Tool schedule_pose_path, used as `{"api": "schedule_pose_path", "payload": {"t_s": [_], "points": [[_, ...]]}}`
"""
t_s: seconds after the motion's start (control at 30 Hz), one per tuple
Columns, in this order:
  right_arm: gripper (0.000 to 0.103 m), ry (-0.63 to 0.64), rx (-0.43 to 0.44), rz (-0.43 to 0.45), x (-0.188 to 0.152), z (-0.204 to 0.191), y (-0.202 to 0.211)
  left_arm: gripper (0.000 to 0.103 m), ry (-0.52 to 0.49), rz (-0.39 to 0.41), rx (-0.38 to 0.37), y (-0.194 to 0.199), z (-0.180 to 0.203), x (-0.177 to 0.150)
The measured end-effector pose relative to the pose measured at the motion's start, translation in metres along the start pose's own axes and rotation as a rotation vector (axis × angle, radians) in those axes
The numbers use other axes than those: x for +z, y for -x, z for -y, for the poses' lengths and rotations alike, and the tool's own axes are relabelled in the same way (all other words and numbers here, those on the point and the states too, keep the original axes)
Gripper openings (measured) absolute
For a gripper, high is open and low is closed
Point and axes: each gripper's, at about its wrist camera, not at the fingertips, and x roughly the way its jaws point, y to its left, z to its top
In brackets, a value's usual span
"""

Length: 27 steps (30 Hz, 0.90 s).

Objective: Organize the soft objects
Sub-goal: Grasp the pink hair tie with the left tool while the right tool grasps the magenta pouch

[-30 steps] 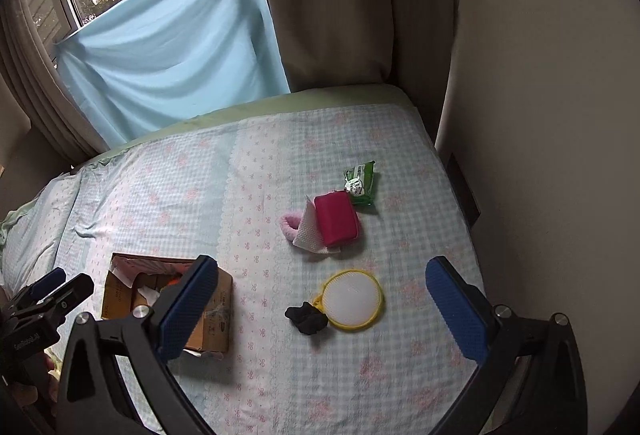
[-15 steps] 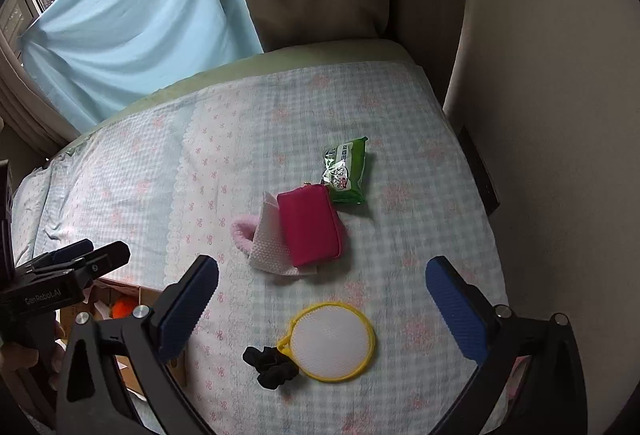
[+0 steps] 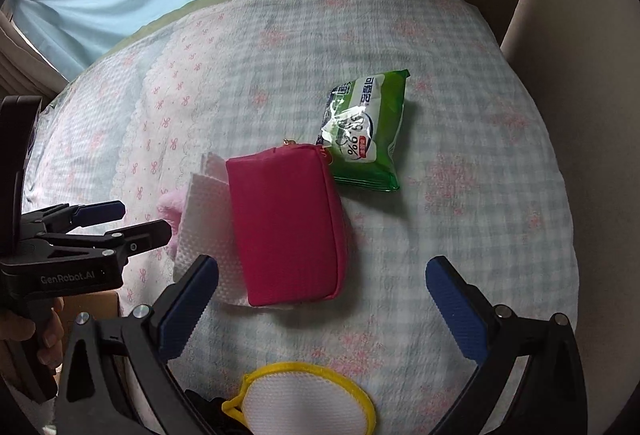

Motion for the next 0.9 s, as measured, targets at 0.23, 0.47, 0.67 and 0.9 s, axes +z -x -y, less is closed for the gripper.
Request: {"api": "schedule_pose_path", "payload": {"t_s": [0.23,0.47,0.67,0.9], "points": [[0.091,0.045,0.048,-0.044,0.003,-0.003,-0.039,0.058,-0.031,-0.032,-0.015,-0.034,0.008,0.008],[0.057,0.051,0.118,-0.065,0.005,-0.01,-0.054,0.021,-0.091,-0.018,0.001,-0.038,0.027,0.011],[0.049,0.017,0.12,-0.042,0.003,-0.006,-0.047,0.012,-0.073,0.006,-0.005,-0.031,0.024,0.012],[0.048,-0.016,0.115,0.001,0.002,-0.003,-0.029,0.012,-0.041,0.066,0.019,0.0,0.009,0.01]]}}
